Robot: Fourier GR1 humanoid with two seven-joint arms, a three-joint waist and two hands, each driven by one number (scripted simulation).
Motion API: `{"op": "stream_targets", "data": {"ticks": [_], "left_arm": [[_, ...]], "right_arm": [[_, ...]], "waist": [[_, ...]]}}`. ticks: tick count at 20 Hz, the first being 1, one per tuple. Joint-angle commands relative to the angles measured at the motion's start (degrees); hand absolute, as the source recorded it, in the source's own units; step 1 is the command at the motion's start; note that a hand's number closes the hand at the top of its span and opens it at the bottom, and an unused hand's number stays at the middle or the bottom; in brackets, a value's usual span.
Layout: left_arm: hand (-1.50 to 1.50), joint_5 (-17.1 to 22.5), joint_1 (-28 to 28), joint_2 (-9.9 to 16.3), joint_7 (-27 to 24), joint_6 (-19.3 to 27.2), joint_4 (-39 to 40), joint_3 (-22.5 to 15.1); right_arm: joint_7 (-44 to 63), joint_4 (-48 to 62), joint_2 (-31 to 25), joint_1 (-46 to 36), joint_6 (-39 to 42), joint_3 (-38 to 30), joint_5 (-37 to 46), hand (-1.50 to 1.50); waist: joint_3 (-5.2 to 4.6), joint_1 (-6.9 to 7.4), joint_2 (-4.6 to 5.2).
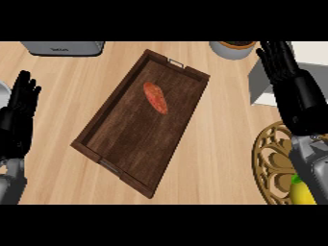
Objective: Pick the croissant from the placemat and place it in the tiered shelf
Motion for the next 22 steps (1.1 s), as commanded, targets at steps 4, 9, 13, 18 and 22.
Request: {"op": "stream_targets", "data": {"ticks": [4,9,13,18,22], "left_arm": [[0.0,-3.4,-0.8,-1.2,0.0,-3.1,0.8,-5.7],[0.0,-2.8,1.0,-1.7,-1.0,-4.4,1.1,-6.8],[0.0,-3.4,1.5,-3.3,-1.5,-6.3,1.8,-10.1],[0.0,-4.3,0.5,-4.2,-2.6,-8.0,3.7,-11.5],[0.0,-5.8,-3.0,-7.5,-1.9,-6.9,6.8,-12.5]], "right_arm": [[-5.2,5.9,-14.0,9.7,17.2,-10.5,-7.8,-1.5],[-4.7,11.4,-21.8,12.9,11.9,-12.9,2.8,1.5],[-20.4,22.9,-17.5,19.3,2.7,-22.1,4.9,-1.5],[-42.6,35.3,-13.2,21.1,11.5,-31.5,-4.8,-1.5],[-44.8,41.5,-20.5,21.2,28.7,-30.0,-5.7,-1.5]], "waist": [[0.01,-3.68,-0.51],[-1.21,-7.67,0.99],[0.25,-4.62,0.12],[0.1,-2.28,-0.46],[-0.05,-1.78,-0.49]]}}
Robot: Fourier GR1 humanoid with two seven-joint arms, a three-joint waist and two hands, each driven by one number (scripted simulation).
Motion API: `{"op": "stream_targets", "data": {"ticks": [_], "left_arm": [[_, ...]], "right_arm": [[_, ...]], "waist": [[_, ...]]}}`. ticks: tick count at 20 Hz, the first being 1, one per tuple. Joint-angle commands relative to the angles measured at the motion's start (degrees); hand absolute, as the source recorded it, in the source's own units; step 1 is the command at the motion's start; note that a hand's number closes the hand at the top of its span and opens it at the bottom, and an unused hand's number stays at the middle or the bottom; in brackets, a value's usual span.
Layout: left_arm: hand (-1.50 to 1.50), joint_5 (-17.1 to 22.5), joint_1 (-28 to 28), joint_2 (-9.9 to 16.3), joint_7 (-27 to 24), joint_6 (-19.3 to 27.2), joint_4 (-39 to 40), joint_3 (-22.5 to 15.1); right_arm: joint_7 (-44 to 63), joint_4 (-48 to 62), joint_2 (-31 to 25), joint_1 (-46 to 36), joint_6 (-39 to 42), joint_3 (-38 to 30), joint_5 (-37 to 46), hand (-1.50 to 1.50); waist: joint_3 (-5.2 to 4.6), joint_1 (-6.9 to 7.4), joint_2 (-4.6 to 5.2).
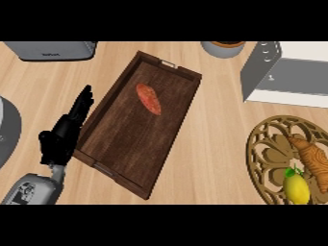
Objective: Pick the croissant from the placemat and place it in the tiered shelf
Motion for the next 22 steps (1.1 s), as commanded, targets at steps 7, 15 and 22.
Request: {"op": "stream_targets", "data": {"ticks": [7,15,22], "left_arm": [[0.0,-0.7,1.8,-1.3,-4.4,-2.8,3.9,0.8],[0.0,-2.5,-0.2,-3.5,-1.2,-1.5,3.0,-0.2],[0.0,-3.0,0.2,-2.4,-0.5,-1.4,1.7,1.6]], "right_arm": [[1.9,-5.0,-10.2,3.9,8.6,6.1,9.8,-1.5],[18.5,-18.0,-20.6,5.4,12.5,10.7,16.6,-1.5],[32.6,-33.3,-25.0,11.7,10.9,14.2,25.9,-1.5]], "waist": [[-0.39,0.71,-0.54],[-0.49,0.52,-0.7],[-0.44,-0.1,-0.88]]}}
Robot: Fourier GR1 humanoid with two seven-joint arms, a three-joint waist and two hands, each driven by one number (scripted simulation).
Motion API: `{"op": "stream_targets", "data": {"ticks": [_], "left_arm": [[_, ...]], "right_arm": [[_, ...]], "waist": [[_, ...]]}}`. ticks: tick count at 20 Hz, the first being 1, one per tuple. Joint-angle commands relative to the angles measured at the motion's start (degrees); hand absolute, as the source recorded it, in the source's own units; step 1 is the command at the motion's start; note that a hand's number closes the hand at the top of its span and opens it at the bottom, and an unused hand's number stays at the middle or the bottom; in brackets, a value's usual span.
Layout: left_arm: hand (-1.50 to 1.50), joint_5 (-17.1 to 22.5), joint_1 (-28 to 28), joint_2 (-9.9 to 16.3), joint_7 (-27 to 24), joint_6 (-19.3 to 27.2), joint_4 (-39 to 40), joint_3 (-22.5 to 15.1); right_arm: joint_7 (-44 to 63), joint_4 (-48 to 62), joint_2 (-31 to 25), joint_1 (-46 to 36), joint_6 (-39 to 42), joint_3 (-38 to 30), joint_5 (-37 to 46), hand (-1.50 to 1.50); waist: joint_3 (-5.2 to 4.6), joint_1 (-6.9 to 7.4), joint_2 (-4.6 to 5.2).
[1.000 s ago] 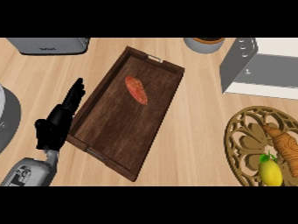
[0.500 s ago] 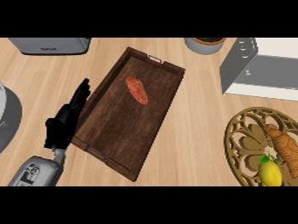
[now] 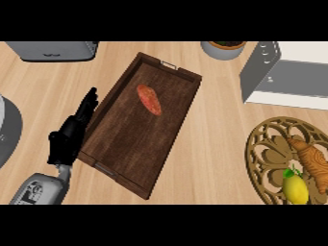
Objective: Pick the croissant from the placemat and place it in the tiered shelf
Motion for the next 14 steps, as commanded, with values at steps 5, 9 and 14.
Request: {"op": "stream_targets", "data": {"ticks": [5,9,14], "left_arm": [[0.0,-1.9,-1.3,-1.4,-0.4,-1.9,1.7,1.8],[0.0,-1.7,-3.2,-2.3,-4.2,-4.4,7.7,4.6],[0.0,-3.5,-2.0,-3.2,0.8,-4.3,2.4,4.6]], "right_arm": [[14.4,-15.4,2.3,5.3,2.5,-1.3,5.6,-1.5],[15.9,-18.5,7.0,6.6,2.5,-1.2,9.7,-1.5],[18.9,-25.8,11.8,10.2,4.1,-3.4,14.8,-1.5]], "waist": [[0.14,0.33,0.18],[0.15,0.32,0.27],[0.16,0.45,0.22]]}}
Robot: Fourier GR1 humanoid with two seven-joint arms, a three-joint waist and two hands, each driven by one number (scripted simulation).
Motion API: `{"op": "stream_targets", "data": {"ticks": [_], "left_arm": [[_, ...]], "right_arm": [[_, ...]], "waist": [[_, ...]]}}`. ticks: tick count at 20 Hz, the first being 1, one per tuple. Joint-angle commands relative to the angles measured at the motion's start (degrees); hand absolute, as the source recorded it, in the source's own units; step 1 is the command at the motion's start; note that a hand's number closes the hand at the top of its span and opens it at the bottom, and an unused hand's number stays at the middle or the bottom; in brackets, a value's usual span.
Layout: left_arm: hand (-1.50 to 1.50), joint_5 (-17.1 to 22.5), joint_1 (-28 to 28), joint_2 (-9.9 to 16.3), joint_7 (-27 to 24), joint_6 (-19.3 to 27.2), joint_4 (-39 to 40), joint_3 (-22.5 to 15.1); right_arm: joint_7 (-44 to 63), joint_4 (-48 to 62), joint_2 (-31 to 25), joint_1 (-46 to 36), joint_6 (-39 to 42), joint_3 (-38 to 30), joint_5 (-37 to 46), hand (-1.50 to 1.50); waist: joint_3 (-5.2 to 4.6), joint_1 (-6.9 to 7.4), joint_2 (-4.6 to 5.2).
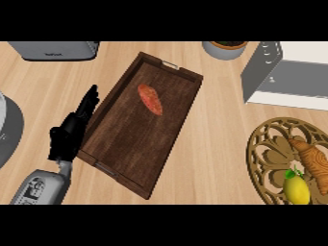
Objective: Pick the croissant from the placemat and place it in the tiered shelf
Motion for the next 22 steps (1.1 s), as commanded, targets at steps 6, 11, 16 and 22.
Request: {"op": "stream_targets", "data": {"ticks": [6,11,16,22], "left_arm": [[0.0,-4.5,0.7,-5.1,-1.2,1.2,0.9,-0.2],[0.0,-2.7,3.4,-2.0,2.6,-3.8,-5.2,3.0],[0.0,-6.2,-1.5,-6.8,-1.9,-1.7,4.1,3.4],[0.0,-6.4,3.2,-5.9,-1.5,-5.0,0.3,4.2]], "right_arm": [[5.1,-5.2,10.3,0.0,2.3,-0.4,8.4,-1.5],[2.5,-5.7,15.2,1.9,3.8,-0.8,14.1,-1.5],[0.7,1.5,16.8,-4.0,6.2,-1.6,17.1,-1.5],[-1.7,4.4,21.0,-4.6,6.0,-2.0,22.6,-1.5]], "waist": [[0.02,0.28,0.11],[0.04,0.38,0.05],[0.03,0.35,0.17],[0.04,0.51,0.14]]}}
